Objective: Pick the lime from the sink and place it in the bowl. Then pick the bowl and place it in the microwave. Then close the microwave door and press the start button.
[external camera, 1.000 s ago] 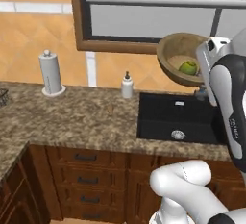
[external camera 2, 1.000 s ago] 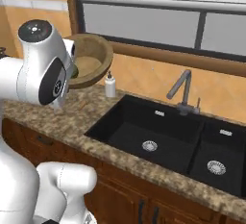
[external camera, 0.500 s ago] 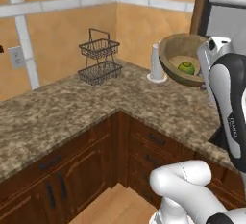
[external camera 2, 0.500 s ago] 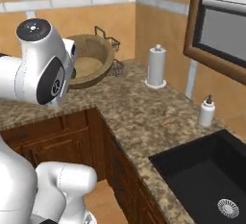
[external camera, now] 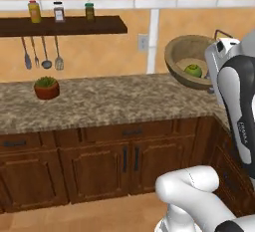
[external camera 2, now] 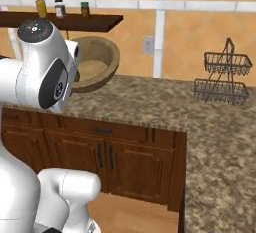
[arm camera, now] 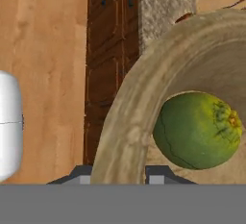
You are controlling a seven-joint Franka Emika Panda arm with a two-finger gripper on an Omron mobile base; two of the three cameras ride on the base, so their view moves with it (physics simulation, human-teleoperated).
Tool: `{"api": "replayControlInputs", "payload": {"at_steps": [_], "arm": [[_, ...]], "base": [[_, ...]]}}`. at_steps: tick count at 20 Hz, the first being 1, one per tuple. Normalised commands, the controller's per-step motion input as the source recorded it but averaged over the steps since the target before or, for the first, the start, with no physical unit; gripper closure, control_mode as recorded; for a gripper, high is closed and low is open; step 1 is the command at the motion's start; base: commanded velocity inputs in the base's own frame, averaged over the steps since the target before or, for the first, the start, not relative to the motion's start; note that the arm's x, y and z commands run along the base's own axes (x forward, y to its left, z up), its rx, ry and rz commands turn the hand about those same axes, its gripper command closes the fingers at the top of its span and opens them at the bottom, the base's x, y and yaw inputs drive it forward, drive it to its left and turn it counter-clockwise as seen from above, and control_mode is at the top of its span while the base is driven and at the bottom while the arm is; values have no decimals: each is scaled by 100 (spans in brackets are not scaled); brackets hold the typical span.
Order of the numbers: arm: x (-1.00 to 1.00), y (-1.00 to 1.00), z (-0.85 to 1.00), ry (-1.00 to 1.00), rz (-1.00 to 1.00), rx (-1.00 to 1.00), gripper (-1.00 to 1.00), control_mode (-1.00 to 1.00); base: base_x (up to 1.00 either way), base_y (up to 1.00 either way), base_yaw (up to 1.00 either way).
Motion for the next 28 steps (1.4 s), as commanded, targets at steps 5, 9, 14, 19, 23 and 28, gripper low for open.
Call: {"api": "replayControlInputs", "payload": {"at_steps": [5,9,14,19,23,28], "arm": [[0,0,0,0,0,0,100,100],[0,0,0,0,0,0,100,100],[0,0,0,0,0,0,100,100],[0,0,0,0,0,0,100,100],[0,0,0,0,0,0,100,100],[0,0,0,0,0,0,100,100]], "base": [[1,0,100],[1,0,100],[0,0,100],[0,0,100],[0,0,100],[0,0,100]]}}
